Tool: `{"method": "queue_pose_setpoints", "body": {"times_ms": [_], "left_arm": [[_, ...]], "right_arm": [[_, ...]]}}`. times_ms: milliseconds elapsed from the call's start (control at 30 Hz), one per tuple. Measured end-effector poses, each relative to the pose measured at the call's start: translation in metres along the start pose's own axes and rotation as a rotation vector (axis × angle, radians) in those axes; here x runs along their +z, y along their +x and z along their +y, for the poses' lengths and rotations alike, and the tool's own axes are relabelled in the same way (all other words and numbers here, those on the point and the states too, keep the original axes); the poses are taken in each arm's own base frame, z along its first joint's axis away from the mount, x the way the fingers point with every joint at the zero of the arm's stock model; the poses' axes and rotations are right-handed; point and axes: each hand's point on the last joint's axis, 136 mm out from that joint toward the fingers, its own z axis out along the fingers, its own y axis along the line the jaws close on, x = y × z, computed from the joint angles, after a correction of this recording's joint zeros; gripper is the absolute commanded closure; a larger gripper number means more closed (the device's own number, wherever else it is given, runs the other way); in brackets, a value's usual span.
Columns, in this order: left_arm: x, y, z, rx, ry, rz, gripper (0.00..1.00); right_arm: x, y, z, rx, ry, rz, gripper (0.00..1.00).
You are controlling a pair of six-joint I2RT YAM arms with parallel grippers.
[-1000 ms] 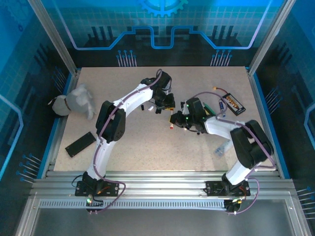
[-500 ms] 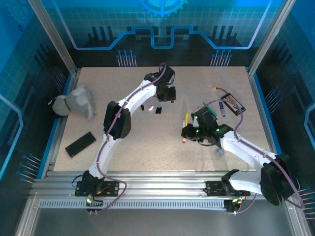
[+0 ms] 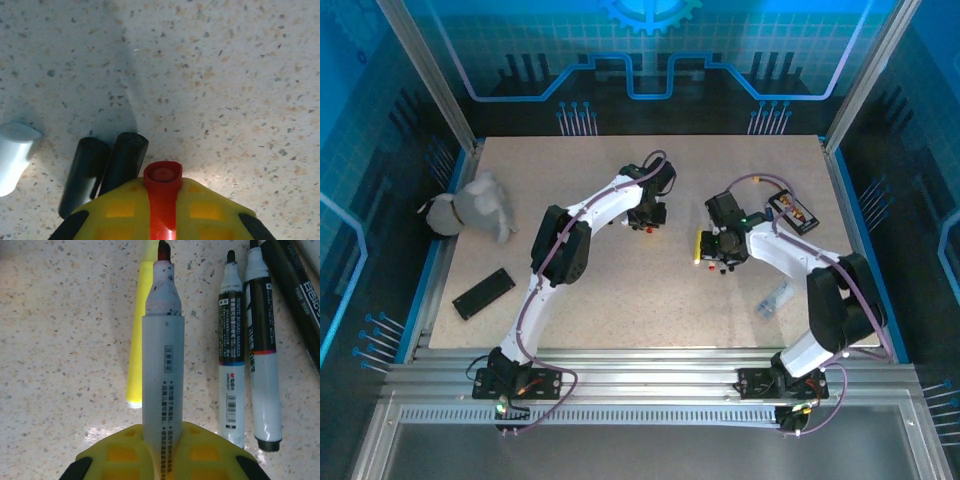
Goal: Open the pen caps
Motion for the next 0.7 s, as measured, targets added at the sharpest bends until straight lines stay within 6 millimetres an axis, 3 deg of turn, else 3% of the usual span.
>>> {"method": "queue_pose_setpoints", "body": {"times_ms": [300, 400, 700], "left_arm": [[-0.003, -0.001, 0.004, 0.019, -0.018, -0.002, 0.7], [-0.009, -0.006, 0.001, 0.022, -0.011, -0.016, 0.65], [-0.01, -0.007, 0.002, 0.021, -0.016, -0.02, 0.64]], "right_arm": [[0.027, 0.003, -0.012, -0.038, 0.097, 0.064, 1.0], [0.031, 0.004, -0.018, -0.041, 0.133, 0.074, 0.94], [0.04, 0.003, -0.031, -0.045, 0.218, 0.097, 0.8]]}}
